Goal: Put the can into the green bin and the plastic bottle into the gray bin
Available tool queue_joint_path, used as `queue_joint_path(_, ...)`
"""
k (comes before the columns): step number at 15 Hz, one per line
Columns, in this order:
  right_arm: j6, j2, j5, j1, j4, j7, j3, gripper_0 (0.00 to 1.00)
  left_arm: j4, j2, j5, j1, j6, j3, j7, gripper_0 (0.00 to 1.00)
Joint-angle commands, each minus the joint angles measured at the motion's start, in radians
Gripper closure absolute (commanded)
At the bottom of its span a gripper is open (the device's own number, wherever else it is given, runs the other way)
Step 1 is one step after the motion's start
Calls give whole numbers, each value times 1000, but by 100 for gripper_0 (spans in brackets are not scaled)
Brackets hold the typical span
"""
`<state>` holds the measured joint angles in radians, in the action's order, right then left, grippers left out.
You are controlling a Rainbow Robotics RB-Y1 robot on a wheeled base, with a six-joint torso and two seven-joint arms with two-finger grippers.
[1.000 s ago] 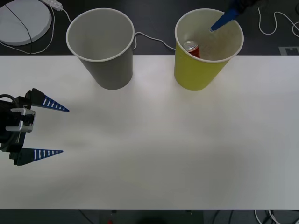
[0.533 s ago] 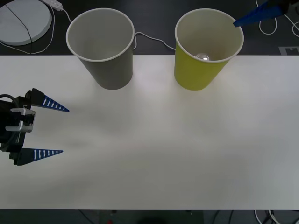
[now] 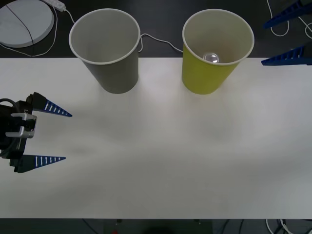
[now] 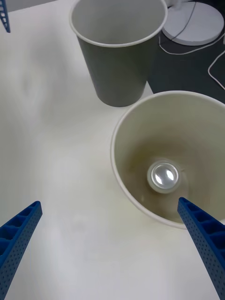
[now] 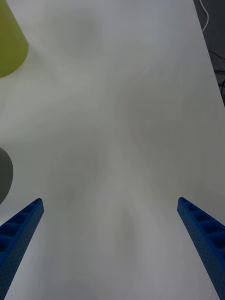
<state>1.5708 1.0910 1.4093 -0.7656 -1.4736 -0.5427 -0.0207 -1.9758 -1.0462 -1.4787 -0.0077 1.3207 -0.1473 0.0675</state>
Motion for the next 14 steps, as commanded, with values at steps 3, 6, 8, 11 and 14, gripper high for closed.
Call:
queue_joint_path(3,0,1,-61,216,-105,176,-104,0,0,0,0,0,0,0,0,0)
queue_joint_path(6,0,-2,-66,364,-215,259,-166,0,0,0,0,0,0,0,0,0)
queue_joint_path(8,0,-20,-66,476,-290,268,-208,0,0,0,0,0,0,0,0,0)
queue_joint_path(11,-2,-82,-33,615,-399,293,-283,0,0,0,0,0,0,0,0,0)
queue_joint_path(14,-2,-157,23,717,-479,322,-341,0,0,0,0,0,0,0,0,0)
